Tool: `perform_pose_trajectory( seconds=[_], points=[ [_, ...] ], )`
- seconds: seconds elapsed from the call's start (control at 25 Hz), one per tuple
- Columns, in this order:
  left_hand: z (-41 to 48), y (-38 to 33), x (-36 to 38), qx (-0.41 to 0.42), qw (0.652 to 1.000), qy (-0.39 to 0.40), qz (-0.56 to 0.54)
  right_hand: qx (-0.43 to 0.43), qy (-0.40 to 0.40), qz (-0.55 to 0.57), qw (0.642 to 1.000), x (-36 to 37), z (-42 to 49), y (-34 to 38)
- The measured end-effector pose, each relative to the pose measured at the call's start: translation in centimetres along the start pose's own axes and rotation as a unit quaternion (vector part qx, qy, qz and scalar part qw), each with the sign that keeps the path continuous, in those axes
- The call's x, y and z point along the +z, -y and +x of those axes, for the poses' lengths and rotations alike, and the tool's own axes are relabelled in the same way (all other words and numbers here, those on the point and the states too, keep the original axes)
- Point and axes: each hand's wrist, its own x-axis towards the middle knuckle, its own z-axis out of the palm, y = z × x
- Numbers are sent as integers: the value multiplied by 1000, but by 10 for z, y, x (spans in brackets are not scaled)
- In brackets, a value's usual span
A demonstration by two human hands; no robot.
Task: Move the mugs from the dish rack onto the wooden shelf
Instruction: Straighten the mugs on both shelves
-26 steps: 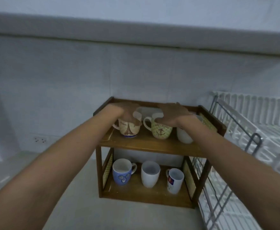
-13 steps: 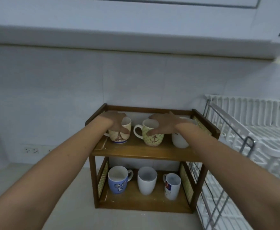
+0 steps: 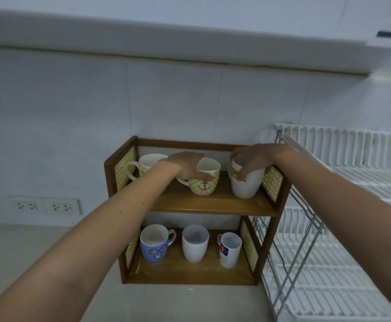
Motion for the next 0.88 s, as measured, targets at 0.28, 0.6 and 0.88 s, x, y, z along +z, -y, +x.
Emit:
perform_pose_trajectory(
  seconds=[0.28,0.6,0.88],
  points=[
    [2,1,2,-9,1000,-6,20,-34,0,-40,999,-3,0,-6],
    [-27,-6,18,57,992,-100,48,-74,-98,14,992,12,-24,10],
    [-123,41,120,367,909,-161,118,-223,16,209,952,155,-66,50]
  ],
)
